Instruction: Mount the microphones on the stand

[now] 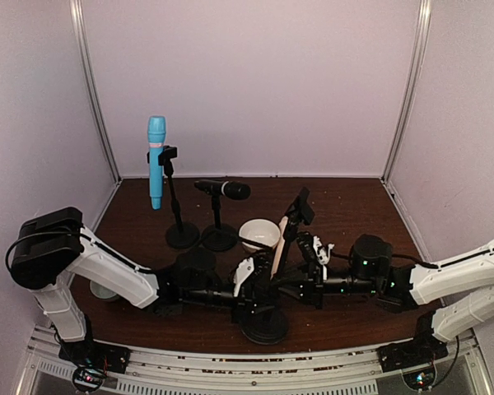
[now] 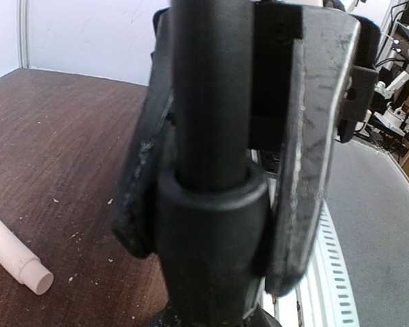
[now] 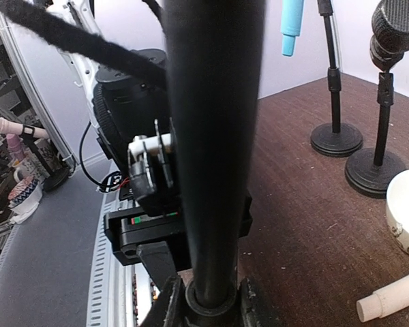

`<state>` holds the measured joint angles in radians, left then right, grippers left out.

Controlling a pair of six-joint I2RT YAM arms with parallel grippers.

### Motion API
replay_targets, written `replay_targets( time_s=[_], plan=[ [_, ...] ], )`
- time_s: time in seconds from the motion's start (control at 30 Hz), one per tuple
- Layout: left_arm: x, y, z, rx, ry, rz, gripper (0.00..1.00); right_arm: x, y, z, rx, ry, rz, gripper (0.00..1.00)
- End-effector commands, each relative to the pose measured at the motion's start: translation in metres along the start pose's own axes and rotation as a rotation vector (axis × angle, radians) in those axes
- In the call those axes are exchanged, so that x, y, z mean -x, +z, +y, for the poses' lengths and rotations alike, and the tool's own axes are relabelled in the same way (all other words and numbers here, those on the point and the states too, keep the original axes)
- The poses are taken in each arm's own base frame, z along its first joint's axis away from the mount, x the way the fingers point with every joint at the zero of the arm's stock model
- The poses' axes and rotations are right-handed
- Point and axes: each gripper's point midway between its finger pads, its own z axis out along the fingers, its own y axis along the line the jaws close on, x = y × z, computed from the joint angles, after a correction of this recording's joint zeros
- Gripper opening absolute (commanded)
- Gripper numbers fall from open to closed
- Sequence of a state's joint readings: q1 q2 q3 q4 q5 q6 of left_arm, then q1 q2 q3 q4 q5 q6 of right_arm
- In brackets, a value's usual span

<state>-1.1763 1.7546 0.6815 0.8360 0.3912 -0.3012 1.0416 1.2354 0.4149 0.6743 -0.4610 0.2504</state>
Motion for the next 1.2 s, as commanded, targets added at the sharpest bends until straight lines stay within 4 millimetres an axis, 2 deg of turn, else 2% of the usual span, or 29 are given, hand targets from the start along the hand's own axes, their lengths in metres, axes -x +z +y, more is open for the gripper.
replay_targets(
  time_s=[0.0,0.17,0.3,0.33,0.37,0.43,0.5,0.53,0.63,0.67,0.83,0.93,1.03,1.17],
  plan=[
    [0.037,0.003,0.020,0.171,0.036,-0.106,0.00,0.019,0.003,-0.008,-0.122,-0.022,-0.070,0.02],
    [0.040,-0.001,0.042,0.353,0.034,-0.128,0.00,0.021,0.005,-0.012,-0.275,-0.039,-0.100,0.00],
    [0.041,-0.008,0.049,0.424,0.033,-0.149,0.00,0.028,0.002,-0.014,-0.306,-0.068,-0.123,0.00],
    [0.041,-0.012,0.050,0.438,0.034,-0.156,0.08,0.029,0.001,-0.014,-0.310,-0.089,-0.127,0.00],
    [0.041,-0.016,0.052,0.460,0.036,-0.163,0.22,0.032,-0.001,-0.014,-0.313,-0.106,-0.133,0.00],
    [0.041,-0.026,0.054,0.489,0.043,-0.178,0.44,0.037,-0.002,-0.015,-0.326,-0.138,-0.138,0.00],
    [0.044,-0.036,0.053,0.505,0.047,-0.193,0.57,0.041,0.000,-0.017,-0.338,-0.167,-0.141,0.00],
    [0.040,-0.040,0.054,0.514,0.046,-0.182,0.75,0.045,0.003,-0.018,-0.338,-0.180,-0.140,0.00],
    [0.033,-0.045,0.053,0.522,0.046,-0.128,0.95,0.053,0.014,-0.019,-0.335,-0.203,-0.134,0.00],
    [0.029,-0.048,0.053,0.525,0.043,-0.110,0.97,0.056,0.018,-0.019,-0.328,-0.207,-0.137,0.00],
    [0.011,-0.070,0.056,0.572,-0.017,-0.073,0.98,0.066,0.040,-0.025,-0.316,-0.239,-0.140,0.00],
    [-0.005,-0.082,0.059,0.618,-0.065,0.006,0.98,0.070,0.054,-0.034,-0.315,-0.269,-0.139,0.00],
    [-0.016,-0.101,0.070,0.720,-0.091,0.065,0.98,0.068,0.066,-0.047,-0.316,-0.270,-0.128,0.00],
    [-0.019,-0.120,0.068,0.741,-0.096,0.034,0.98,0.057,0.077,-0.060,-0.304,-0.267,-0.106,0.00]
  ],
)
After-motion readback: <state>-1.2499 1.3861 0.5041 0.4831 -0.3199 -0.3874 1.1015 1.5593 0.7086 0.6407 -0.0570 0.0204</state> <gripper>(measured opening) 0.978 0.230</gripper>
